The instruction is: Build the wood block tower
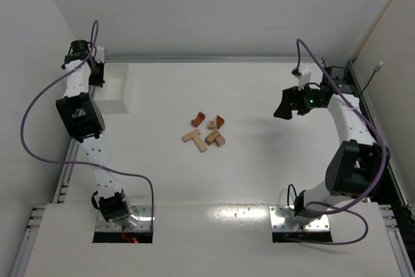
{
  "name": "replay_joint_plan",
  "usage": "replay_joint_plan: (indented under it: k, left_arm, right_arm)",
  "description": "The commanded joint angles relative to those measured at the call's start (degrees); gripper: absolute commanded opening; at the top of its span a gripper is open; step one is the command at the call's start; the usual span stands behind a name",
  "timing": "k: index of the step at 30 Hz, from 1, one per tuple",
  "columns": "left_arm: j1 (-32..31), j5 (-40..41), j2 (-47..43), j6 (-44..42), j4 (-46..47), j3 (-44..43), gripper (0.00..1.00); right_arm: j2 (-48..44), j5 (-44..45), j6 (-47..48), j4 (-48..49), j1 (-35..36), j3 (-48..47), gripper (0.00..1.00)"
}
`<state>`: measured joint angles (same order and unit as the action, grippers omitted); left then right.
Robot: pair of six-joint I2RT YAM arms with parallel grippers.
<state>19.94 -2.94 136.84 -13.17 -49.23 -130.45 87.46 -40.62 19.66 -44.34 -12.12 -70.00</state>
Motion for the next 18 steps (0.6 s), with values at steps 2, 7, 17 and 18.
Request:
replay_joint_plan:
  k: [2,7,17,18]
  left_arm:
    - [0.7,-6.8,2.8,-6.2,-0.6,-0.9,0.06]
    - [0.7,-4.3,6.8,-7.6,-2.6,-4.3,0.11]
    - [3.5,-5.0,-1.1,-0.8,7.0,2.9,0.64]
    - [3.5,-5.7,-1.1,-0.1,7.0,2.9,0.65]
  right_arm:
    - [-0.2,-4.2,2.7,-0.4,0.3,-0.9,0.97]
    - [1.0,-4.2,2.7,-0.4,0.3,-1.5,0.97]
    - [1.5,-5.3,3.2,-0.9,0.3,-1.5,0.99]
    - [1.5,-6.0,3.2,-0.9,0.3,-1.5,0.99]
